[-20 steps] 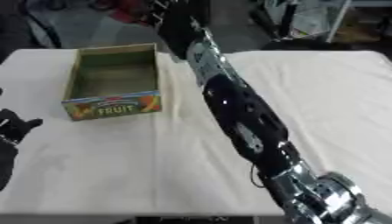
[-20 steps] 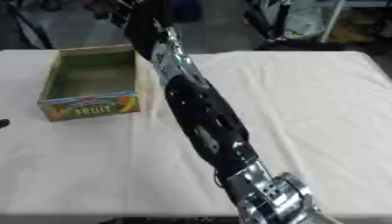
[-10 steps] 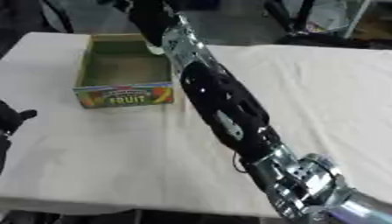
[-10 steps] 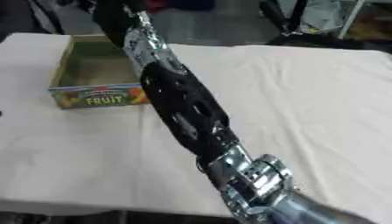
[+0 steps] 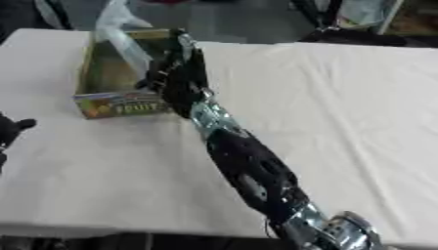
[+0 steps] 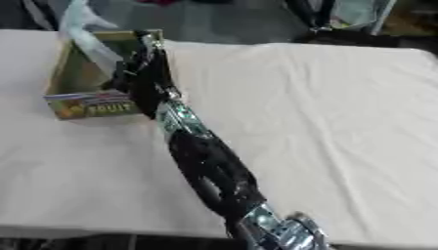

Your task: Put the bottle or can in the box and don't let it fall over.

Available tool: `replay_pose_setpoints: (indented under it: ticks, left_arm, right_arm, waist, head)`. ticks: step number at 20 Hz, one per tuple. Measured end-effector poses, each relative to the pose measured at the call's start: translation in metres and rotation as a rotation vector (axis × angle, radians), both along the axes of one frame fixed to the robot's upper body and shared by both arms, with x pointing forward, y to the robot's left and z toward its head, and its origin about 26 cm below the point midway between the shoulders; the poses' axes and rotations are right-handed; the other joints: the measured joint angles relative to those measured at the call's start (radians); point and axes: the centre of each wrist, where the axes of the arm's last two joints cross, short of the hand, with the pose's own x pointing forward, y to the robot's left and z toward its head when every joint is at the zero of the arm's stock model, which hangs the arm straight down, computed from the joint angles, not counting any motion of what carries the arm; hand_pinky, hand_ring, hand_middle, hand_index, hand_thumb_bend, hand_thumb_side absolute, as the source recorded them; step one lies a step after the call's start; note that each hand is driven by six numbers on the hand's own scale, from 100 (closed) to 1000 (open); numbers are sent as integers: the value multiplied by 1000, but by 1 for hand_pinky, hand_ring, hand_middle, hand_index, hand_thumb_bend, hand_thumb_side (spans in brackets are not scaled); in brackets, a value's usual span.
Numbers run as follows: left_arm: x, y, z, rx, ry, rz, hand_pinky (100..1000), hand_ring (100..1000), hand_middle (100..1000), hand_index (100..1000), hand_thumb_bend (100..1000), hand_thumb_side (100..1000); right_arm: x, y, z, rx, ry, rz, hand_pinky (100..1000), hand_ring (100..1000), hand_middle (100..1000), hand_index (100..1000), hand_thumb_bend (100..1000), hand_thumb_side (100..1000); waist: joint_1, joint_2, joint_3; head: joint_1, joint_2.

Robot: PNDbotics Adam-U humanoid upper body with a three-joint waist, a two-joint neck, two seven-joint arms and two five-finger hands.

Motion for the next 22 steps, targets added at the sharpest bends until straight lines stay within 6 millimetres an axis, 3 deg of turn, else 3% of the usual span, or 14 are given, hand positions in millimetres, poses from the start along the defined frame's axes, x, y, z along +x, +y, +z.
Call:
replay_pose_setpoints:
  ticks: [6,8,12,15,17,19,22]
  left_arm:
    - [-1,2,-2,-3,5,14,625,345,356,937,509,1000]
    - [-2,3,-4,-3,10,17,626,344,356,937,508,1000]
    - [-5,7,-8,-1,27,34,626,344,356,937,509,1000]
    - [-9,11,-13,1,43,57,625,343,356,937,511,1000]
    - [-11,16,-16,6,53,78,625,342,356,937,511,1000]
    - [-14,20,-19,9,64,102,625,342,356,937,511,1000]
    - [-18,26,-24,13,79,137,626,341,355,936,509,1000]
  right_arm:
    - [5,-19,-7,-15,13,-70,453,297,278,1000,185,1000]
    - [11,-27,6,5,-18,-93,453,323,296,1000,175,967]
    - [22,-53,51,82,-152,-133,489,393,350,1000,129,922]
    - [22,-90,85,113,-273,-177,541,460,406,1000,105,881]
    - [14,-123,94,116,-329,-221,569,487,432,1000,100,871]
    - [0,-155,93,109,-362,-266,596,515,457,1000,100,865]
    - [-30,-198,77,80,-373,-348,638,555,487,1000,100,847]
  waist:
    - [0,-9,-23]
    - [0,-12,-32]
    - [-6,-24,-61]
    - [-15,-42,-98]
    - [-21,-54,-126]
    - [-28,-59,-157]
    - [-38,-65,-203]
  head:
    - [10,0]
    - [14,0]
    - [29,0]
    - [49,0]
    - [66,0]
    - [85,0]
    - [116,0]
